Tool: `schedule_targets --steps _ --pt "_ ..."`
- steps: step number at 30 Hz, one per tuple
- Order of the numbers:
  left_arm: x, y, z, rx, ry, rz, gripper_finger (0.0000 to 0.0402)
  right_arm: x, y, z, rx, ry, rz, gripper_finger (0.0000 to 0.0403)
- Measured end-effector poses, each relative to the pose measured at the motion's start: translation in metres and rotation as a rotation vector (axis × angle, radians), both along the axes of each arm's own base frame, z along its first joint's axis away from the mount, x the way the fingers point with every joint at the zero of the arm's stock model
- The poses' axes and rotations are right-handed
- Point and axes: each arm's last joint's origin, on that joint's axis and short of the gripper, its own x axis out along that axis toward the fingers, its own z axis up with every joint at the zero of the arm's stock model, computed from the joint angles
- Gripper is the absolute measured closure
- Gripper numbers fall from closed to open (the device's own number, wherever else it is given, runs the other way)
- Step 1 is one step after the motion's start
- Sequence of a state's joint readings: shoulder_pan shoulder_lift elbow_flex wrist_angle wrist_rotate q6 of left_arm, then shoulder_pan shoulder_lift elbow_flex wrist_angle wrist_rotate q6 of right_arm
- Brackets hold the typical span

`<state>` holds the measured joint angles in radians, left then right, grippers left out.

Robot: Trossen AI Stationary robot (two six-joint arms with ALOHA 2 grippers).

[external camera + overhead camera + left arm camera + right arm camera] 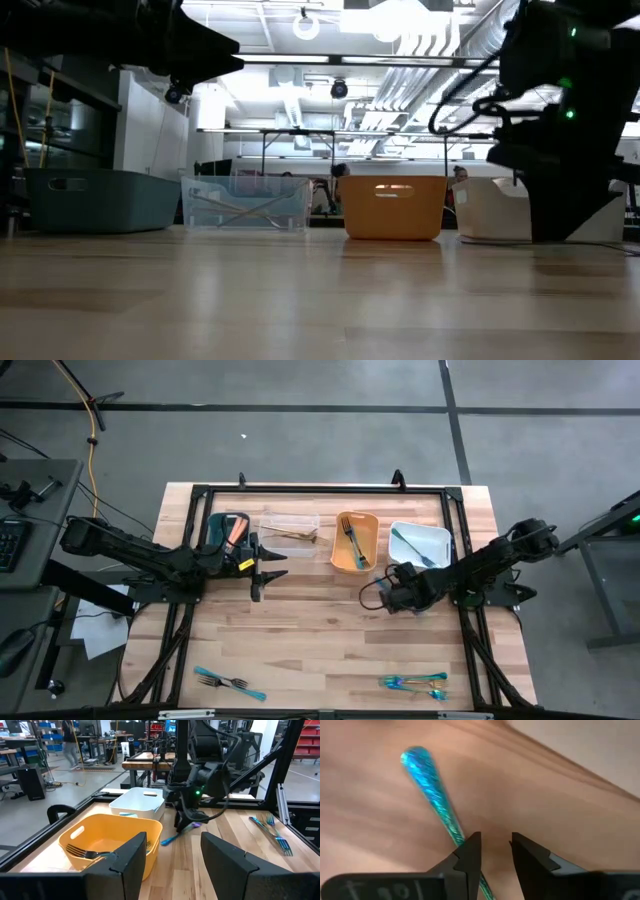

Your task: Sort silverware by color (type)

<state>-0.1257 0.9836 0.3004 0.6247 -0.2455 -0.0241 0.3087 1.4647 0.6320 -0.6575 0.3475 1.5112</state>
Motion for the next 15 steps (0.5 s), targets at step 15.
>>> schedule_targets --steps 15 --pt "0.000 0.000 0.000 -0.001 0.000 0.000 0.0220 0.026 0.020 0.038 0.140 0.067 0.509 0.0299"
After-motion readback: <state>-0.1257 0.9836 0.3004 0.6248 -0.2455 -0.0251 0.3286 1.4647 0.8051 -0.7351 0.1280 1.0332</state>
